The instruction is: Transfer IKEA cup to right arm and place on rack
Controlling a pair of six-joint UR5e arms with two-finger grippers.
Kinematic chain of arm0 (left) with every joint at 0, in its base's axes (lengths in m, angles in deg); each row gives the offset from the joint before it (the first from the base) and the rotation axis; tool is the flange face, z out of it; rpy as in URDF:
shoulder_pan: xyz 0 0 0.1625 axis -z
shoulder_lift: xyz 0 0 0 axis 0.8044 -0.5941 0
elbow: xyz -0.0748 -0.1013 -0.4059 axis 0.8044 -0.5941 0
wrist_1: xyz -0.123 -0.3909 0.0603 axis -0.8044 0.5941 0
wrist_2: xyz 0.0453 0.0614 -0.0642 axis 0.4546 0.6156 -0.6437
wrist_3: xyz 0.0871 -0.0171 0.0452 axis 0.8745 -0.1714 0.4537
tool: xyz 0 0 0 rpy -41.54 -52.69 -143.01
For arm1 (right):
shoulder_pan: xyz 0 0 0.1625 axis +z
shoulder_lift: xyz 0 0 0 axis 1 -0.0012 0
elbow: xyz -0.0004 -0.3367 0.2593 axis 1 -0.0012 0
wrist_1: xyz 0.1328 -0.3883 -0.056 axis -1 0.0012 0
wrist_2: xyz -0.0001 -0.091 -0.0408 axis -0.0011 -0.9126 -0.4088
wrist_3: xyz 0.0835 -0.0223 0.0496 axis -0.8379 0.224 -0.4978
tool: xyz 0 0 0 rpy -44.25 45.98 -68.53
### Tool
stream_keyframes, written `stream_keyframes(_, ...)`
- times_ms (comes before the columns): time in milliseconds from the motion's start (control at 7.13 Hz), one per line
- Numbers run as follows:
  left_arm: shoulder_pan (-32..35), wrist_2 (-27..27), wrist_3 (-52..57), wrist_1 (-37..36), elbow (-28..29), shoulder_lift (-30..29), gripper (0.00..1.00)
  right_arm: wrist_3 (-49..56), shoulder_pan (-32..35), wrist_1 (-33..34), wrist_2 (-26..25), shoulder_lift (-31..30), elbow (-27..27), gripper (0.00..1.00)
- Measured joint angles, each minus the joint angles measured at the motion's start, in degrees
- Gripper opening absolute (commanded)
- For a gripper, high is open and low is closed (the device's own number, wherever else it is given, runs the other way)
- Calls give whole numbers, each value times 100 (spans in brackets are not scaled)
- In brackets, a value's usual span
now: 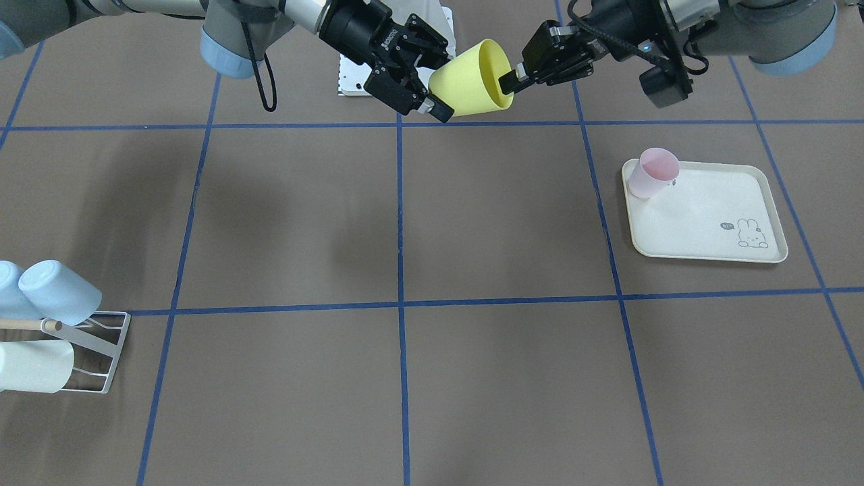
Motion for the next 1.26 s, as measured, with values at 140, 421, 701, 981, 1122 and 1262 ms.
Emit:
stream_keyframes(140, 0, 0, 5, 0, 4, -6, 0, 1, -2, 4, -34, 15, 0, 68)
stream_keyframes(421, 1, -1, 19, 1, 19, -45, 20, 1, 0, 6, -91, 21, -5, 64)
stream_keyframes(701, -2, -7, 58, 10, 25, -79, 77, 1, -2, 7, -150, 21, -8, 63)
stream_keyframes(981, 8, -9, 226, 11, 26, -66, 99, 1, 10, 7, -164, 14, -14, 63)
stream_keyframes(1122, 32, -9, 376, 7, 25, -36, 99, 1, 25, 16, -165, 10, -16, 60)
stream_keyframes(1262, 77, -9, 456, -4, 26, -10, 99, 3, 68, 69, -158, 9, -17, 56)
